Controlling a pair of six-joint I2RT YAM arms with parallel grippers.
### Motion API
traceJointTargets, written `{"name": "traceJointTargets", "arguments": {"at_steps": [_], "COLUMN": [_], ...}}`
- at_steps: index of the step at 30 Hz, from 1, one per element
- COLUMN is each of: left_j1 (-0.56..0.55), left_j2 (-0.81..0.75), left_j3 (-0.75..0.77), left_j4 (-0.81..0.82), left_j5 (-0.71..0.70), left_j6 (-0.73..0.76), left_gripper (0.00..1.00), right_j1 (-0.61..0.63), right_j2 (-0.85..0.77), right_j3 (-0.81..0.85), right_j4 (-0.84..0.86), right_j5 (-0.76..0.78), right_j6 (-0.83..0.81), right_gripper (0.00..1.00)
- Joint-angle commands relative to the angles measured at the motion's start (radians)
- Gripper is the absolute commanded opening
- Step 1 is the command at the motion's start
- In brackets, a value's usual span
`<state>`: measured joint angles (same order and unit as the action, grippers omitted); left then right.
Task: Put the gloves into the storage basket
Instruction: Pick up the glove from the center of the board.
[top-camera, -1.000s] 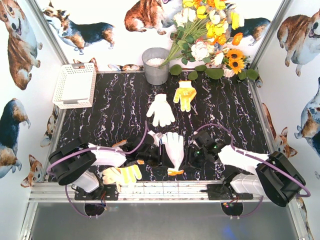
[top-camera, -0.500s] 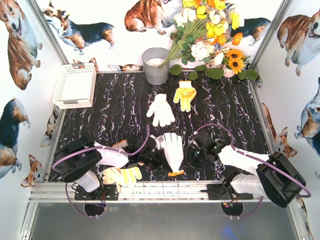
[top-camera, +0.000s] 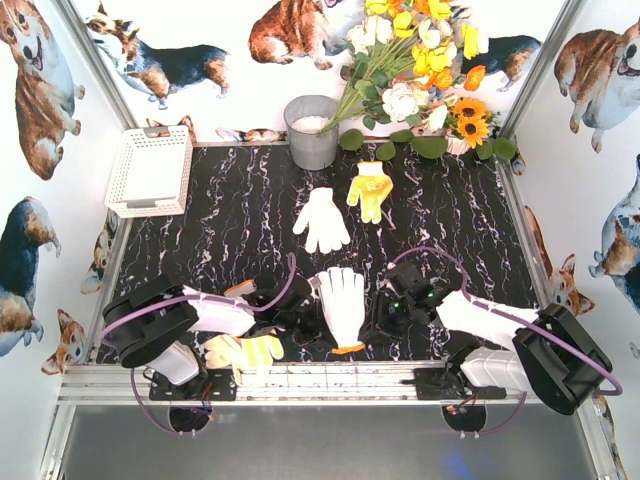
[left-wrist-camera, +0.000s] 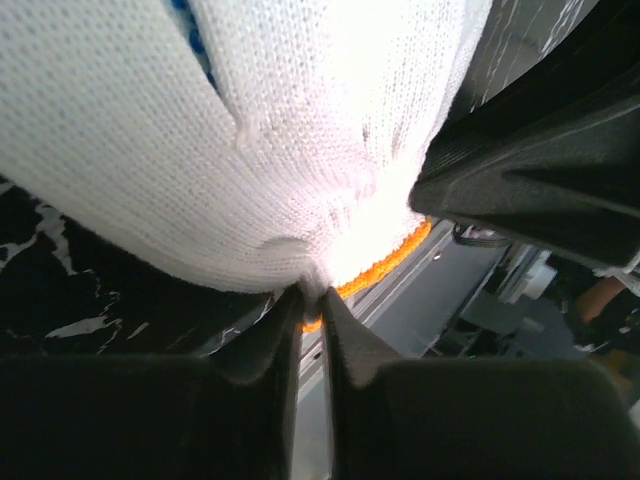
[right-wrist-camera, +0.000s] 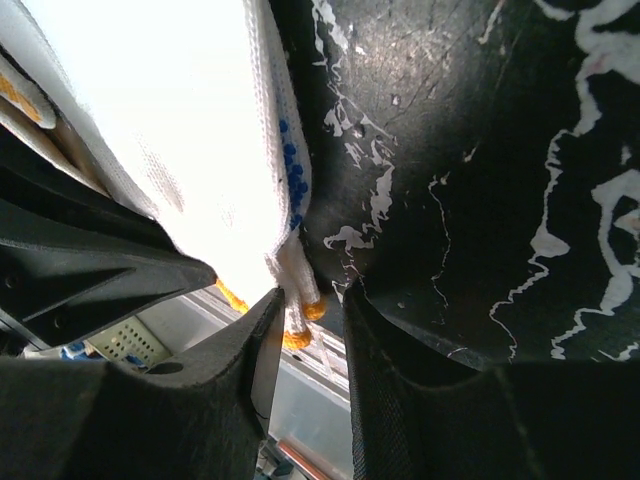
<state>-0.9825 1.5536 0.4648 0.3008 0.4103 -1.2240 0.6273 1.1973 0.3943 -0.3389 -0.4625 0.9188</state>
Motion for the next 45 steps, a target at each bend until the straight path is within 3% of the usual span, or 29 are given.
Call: {"name": "traceJointTargets", "arguments": {"at_steps": [1,3,5,9,13,18,22,31,38,45], "left_j1": [-0.006,-0.007,-0.006,-0.007,-0.003,-0.002,-0.002,0.015,0.042,0.059], "left_j2": [-0.03,-0.05,-0.08,-0.166,-0.243,-0.267,-0.25,-0.105,-0.036,-0.04], "left_j3": [0.018,0.027,0.044,0.1,0.14,0.192,0.224,0.278,0.242,0.193], "left_j4": [-0.098,-0.133,-0.189,-0.362,-0.484,-0.557,-0.501,-0.33,-0.302,-0.359], "left_j5": [-0.03,-0.052,-0.082,-0.201,-0.322,-0.374,-0.4,-0.331,-0.255,-0.236], "left_j6": [0.027,0.036,0.054,0.113,0.163,0.211,0.266,0.32,0.316,0.311], "left_gripper": [0.18,0.4,0.5,0.65,0.71,0.72,0.71,0.38,0.27,0.28], "right_j1": [0.003,0.003,0.002,-0.001,-0.046,-0.128,-0.129,-0.129,-0.129,-0.133], "right_j2": [-0.036,-0.064,-0.099,-0.153,-0.143,-0.069,0.01,0.087,0.139,0.214], "right_j3": [0.013,0.032,0.058,0.113,0.127,0.141,0.131,0.097,0.11,0.148], "right_j4": [-0.029,-0.055,-0.086,-0.13,-0.085,0.005,0.099,0.207,0.192,0.209], "right_j5": [0.053,0.063,0.082,0.152,0.175,0.069,0.046,0.035,0.088,0.114], "right_j6": [-0.015,-0.015,-0.017,-0.024,-0.052,-0.054,-0.026,0.004,-0.041,-0.059], "right_gripper": [0.35,0.39,0.43,0.49,0.52,0.51,0.48,0.36,0.33,0.33]}}
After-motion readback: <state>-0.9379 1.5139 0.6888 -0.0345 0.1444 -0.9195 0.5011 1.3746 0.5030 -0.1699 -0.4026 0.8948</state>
